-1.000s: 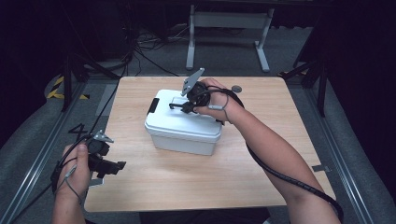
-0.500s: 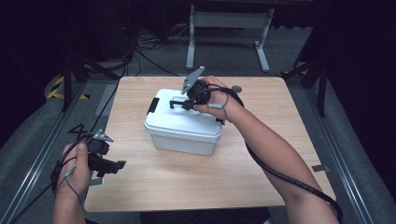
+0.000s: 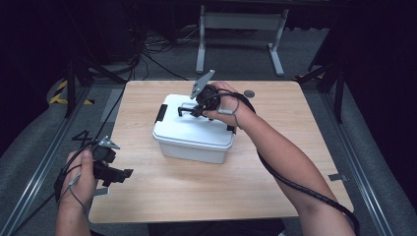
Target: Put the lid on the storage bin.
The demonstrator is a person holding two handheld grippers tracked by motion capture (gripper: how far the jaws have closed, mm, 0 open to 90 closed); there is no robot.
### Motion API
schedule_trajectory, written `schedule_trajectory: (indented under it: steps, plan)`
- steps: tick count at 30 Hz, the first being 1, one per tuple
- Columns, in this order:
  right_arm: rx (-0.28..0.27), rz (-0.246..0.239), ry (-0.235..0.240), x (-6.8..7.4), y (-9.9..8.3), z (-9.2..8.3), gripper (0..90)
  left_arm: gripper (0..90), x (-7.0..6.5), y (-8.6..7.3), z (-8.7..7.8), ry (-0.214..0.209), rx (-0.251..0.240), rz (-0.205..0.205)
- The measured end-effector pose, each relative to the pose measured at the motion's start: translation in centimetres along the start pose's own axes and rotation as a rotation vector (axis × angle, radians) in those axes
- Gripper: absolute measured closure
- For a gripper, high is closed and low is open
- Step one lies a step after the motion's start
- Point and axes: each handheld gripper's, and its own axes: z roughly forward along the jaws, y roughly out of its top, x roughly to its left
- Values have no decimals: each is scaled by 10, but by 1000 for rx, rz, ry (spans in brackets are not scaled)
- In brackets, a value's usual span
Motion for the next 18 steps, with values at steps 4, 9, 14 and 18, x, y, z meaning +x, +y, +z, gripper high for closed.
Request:
schedule_trajectory:
  steps: [4,9,14,18]
  plan:
    - [22,18,-17,-4,-2,-3,839,207,1,-1,-2,-1,-1,2]
    - [63,-9,-22,4,3,-3,851,207,1,-2,-3,2,-4,-1]
    - [50,-4,6,10,0,-1,834,207,1,-2,-3,-2,-9,-4]
    - [48,-13,-18,15,-1,-2,835,207,0,-2,-2,0,-7,-2]
